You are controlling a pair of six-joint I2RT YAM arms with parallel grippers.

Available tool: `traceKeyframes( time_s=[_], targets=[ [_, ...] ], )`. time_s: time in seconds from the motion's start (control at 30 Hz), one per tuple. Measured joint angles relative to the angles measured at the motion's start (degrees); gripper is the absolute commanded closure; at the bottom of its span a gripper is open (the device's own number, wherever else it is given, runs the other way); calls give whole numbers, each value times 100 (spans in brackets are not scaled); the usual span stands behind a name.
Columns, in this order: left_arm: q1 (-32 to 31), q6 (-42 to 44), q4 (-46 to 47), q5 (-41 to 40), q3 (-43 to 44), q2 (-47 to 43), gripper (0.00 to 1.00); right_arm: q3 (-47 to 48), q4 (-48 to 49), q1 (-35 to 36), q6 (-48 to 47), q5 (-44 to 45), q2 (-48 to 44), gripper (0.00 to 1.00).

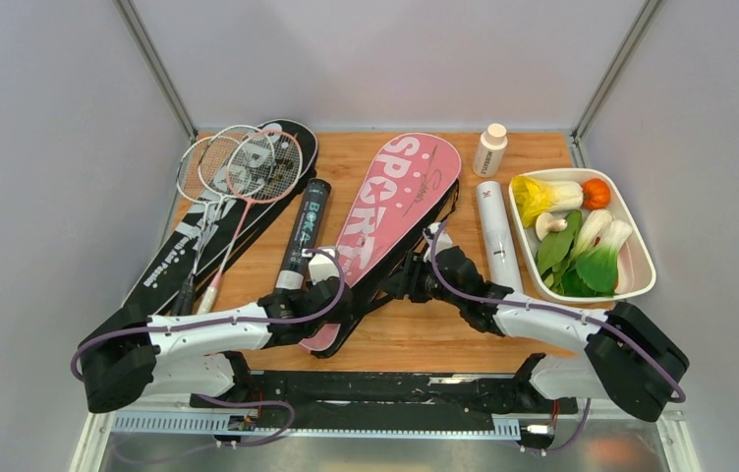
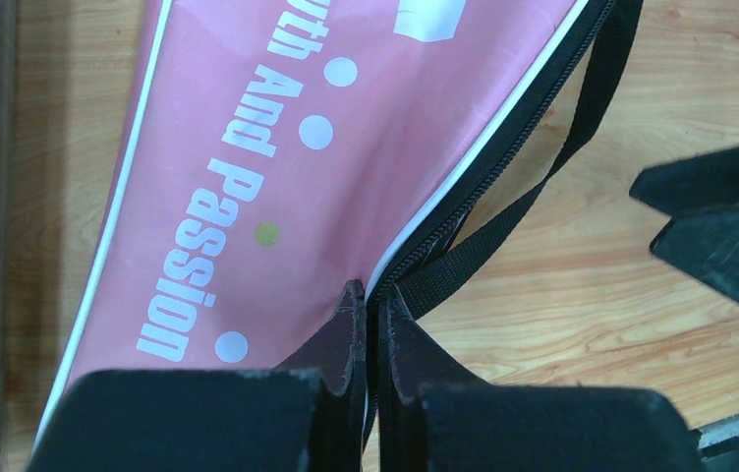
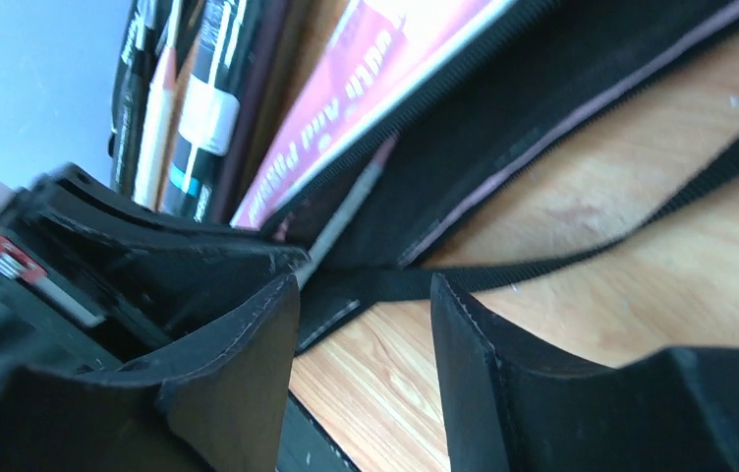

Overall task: Pack up the badminton gear
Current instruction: Adjust the racket bag at the center of the board.

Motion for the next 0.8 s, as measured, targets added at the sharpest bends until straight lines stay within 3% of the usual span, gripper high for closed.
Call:
traceKeyframes(
  time_s=[0.1, 0.27, 0.43, 0.8],
  targets=[
    [0, -4, 17, 59, 0, 7, 100, 190, 243, 4, 2, 109, 195, 47],
    [0, -48, 74, 90, -7, -26, 100, 310, 787, 4, -186, -46, 850, 38],
    [0, -50, -42, 37, -7, -293, 100, 428, 1207, 4, -1263, -1333, 1753, 30],
    [81, -103, -216, -66, -24, -710, 100, 1106, 1613, 63, -2933, -3165, 3008, 31]
  ],
)
